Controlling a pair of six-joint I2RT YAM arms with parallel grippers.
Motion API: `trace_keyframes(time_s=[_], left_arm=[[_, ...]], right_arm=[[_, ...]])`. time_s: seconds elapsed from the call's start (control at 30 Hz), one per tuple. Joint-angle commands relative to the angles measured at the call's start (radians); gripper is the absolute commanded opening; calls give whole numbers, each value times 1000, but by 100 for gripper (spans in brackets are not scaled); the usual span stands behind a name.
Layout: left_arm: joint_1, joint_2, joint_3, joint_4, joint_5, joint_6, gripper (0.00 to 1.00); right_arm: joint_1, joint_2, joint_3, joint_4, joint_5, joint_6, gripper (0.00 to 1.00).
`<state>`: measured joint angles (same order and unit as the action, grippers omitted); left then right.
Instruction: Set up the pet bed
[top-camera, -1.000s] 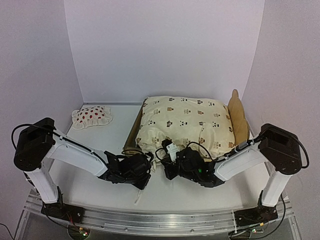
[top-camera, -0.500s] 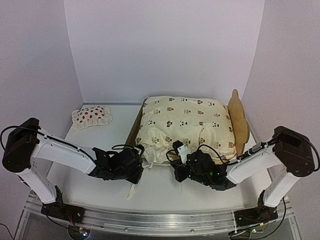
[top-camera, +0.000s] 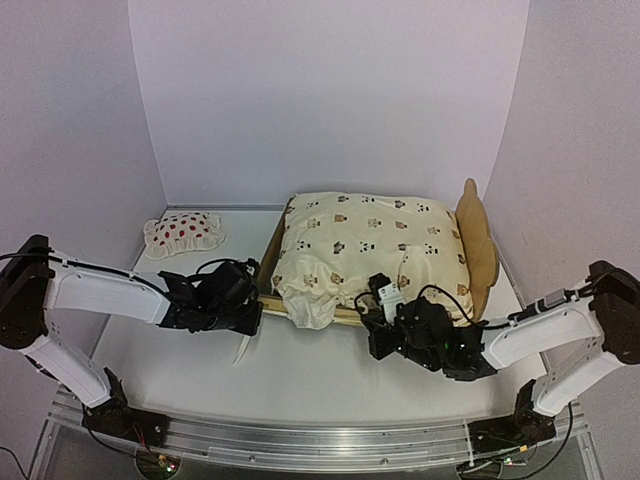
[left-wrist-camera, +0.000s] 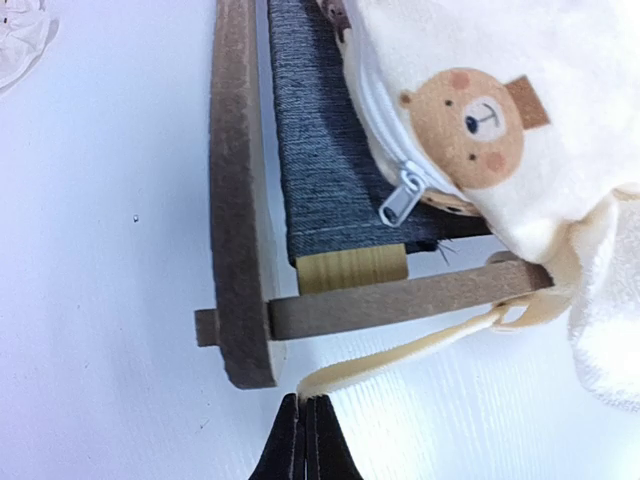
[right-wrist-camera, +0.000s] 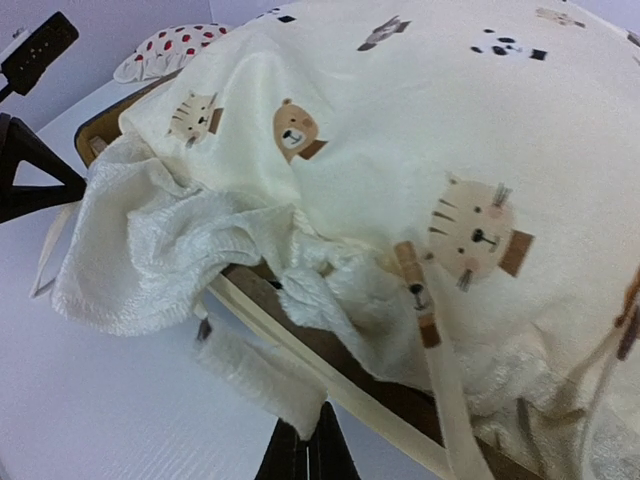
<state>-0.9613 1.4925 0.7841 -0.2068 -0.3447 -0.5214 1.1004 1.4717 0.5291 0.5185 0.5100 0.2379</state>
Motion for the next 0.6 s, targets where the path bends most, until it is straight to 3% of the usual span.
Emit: trace_keyframes(time_s=[0.0,0.3,0.4,0.5,0.57], left_arm=[[52,-11,8,-20,-9,38,0],[115,56,38,23,17,62,0],[116,80,53,17,23,53,0],[116,55,43,16,43,51,0],[116,20,37,0,50,59,1]], right_arm=[[0,-118,-48,-88,119,22,0],[0,-263,-142,-181,188,97,0],[0,-283,-160,-191,99,103,0],[0,-308,-146,-225,-86,26,0],[0,-333,-97,-339,-186,-14,11]])
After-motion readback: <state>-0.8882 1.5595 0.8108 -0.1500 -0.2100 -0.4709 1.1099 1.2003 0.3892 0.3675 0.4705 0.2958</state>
